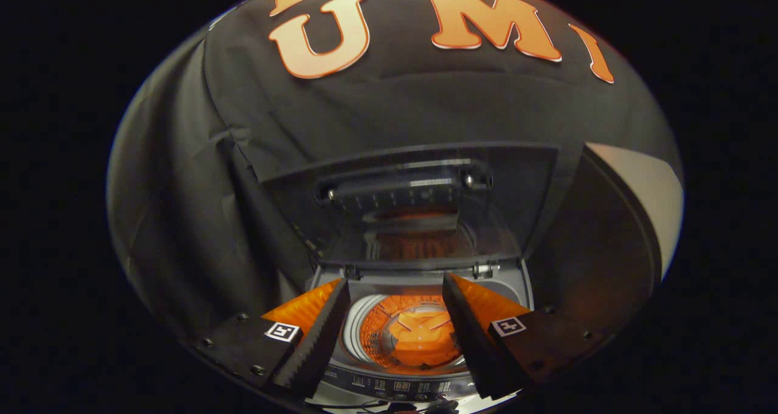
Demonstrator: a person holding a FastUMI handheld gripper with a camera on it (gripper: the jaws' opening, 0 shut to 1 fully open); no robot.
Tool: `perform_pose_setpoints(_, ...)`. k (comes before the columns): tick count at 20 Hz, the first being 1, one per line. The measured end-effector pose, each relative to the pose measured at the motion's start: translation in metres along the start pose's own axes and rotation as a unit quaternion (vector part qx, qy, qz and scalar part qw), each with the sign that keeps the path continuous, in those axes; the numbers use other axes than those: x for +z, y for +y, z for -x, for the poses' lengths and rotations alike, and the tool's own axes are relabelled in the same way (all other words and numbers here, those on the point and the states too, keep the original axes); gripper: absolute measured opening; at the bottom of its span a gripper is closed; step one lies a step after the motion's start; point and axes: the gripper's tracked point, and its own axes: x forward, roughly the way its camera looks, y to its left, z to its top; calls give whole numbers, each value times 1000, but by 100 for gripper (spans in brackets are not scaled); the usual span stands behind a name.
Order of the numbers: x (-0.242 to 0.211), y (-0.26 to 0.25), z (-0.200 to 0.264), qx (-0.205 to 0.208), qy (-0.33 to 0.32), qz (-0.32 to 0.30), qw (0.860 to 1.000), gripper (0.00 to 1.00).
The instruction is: Put the clothes into the washing machine and then close the washing machine lid.
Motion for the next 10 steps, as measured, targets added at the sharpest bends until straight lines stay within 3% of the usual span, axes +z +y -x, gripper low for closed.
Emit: perform_pose_setpoints(10,95,8,4,1,-58,14,998,99)
